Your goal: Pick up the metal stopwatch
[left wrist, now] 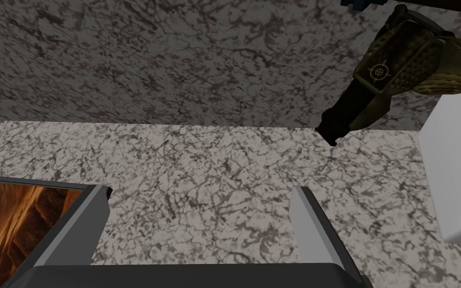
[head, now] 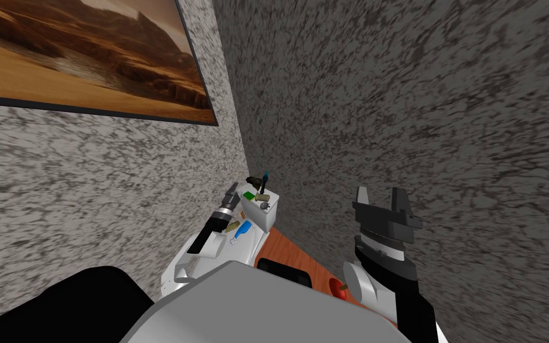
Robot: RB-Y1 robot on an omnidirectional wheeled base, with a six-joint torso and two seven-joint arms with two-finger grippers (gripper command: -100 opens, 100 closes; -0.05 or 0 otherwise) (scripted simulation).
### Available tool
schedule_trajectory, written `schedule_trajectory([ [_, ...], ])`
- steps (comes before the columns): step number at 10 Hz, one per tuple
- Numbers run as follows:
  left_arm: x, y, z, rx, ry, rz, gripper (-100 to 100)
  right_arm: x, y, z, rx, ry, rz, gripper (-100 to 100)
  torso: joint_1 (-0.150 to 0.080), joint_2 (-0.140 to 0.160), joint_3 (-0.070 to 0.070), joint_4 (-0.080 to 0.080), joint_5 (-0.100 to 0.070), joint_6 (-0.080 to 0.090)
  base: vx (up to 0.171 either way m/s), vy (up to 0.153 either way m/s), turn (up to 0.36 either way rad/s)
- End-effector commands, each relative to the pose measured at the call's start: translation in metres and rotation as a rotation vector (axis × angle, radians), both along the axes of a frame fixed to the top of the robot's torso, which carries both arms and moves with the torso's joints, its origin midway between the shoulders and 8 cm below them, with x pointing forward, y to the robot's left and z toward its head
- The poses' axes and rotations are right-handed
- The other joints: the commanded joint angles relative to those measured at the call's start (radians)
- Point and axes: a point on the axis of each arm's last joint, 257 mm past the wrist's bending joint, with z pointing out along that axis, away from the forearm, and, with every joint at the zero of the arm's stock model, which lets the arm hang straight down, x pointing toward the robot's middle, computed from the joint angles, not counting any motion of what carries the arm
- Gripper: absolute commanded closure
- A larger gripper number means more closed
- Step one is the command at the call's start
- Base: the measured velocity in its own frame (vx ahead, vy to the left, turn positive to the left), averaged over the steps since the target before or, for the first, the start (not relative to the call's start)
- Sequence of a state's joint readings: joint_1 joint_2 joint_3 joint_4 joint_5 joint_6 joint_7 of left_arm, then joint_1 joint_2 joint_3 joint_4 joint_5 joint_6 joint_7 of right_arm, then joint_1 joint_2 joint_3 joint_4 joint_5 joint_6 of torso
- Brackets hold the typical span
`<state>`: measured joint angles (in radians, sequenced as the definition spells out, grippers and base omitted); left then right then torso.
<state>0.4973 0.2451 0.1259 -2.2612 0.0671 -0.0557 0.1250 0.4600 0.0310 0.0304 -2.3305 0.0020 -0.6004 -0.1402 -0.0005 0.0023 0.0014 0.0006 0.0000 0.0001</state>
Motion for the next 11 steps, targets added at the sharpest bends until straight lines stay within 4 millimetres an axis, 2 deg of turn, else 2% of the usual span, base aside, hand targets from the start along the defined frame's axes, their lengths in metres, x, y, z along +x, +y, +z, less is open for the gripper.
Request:
schedule_trajectory([
  [1,0.002,0.005,-0.009,-0.007,0.037,0.009,-100,0.000,0.000,0.000,0.000,0.000,0.000,0,0.000,0.000,0.000,0.000,0.000,0.000,-0.034,-0.011,-0.018],
  [7,0.008,0.031,-0.063,-0.028,0.229,0.058,-100,0.000,0.000,0.000,0.000,0.000,0.000,0,-0.001,0.000,0.000,0.000,0.000,0.000,-0.034,-0.025,-0.047],
  [10,0.007,0.039,-0.082,-0.031,0.300,0.076,-100,0.000,0.000,0.000,0.000,0.000,0.000,0,-0.002,-0.001,-0.001,0.000,0.000,0.000,-0.015,-0.033,-0.052],
  [11,0.005,0.045,-0.095,-0.027,0.344,0.086,-100,0.000,0.000,0.000,0.000,0.000,0.000,0,-0.001,-0.002,-0.001,0.000,0.000,0.000,-0.006,-0.036,-0.089],
])
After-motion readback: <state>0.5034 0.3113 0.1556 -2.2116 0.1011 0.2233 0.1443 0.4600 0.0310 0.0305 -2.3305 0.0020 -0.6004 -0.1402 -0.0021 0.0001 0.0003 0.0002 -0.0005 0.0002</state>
